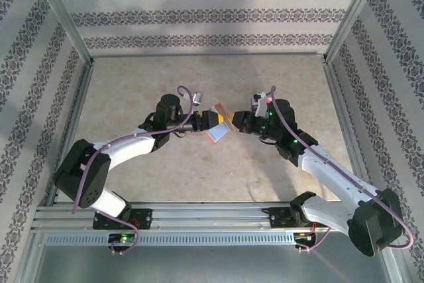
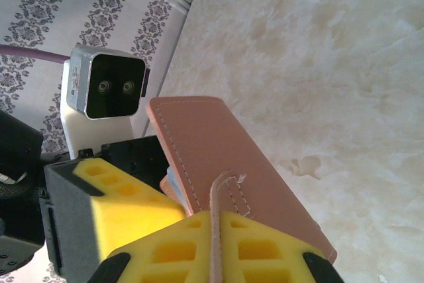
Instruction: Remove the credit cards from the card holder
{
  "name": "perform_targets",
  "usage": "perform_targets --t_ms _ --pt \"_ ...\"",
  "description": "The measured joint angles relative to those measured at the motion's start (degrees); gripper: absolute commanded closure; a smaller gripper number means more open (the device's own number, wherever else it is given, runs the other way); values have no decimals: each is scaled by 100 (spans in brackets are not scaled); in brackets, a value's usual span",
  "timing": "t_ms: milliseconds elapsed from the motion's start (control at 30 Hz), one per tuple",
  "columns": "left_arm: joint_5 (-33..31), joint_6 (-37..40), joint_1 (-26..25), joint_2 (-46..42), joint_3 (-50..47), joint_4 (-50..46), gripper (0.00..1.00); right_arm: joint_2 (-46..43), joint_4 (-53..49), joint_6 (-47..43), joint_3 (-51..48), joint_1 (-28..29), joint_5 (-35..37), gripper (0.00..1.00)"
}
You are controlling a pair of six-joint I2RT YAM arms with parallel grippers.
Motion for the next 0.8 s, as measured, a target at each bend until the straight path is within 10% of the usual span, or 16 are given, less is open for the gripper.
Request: perform_targets --t_ms 533,800 --pt "-50 96 2 0 48 -385 86 -17 -70 -199 9 -2 42 96" --pt "-35 442 0 -116 492 -1314 92 -116 -496 -807 146 9 39 64"
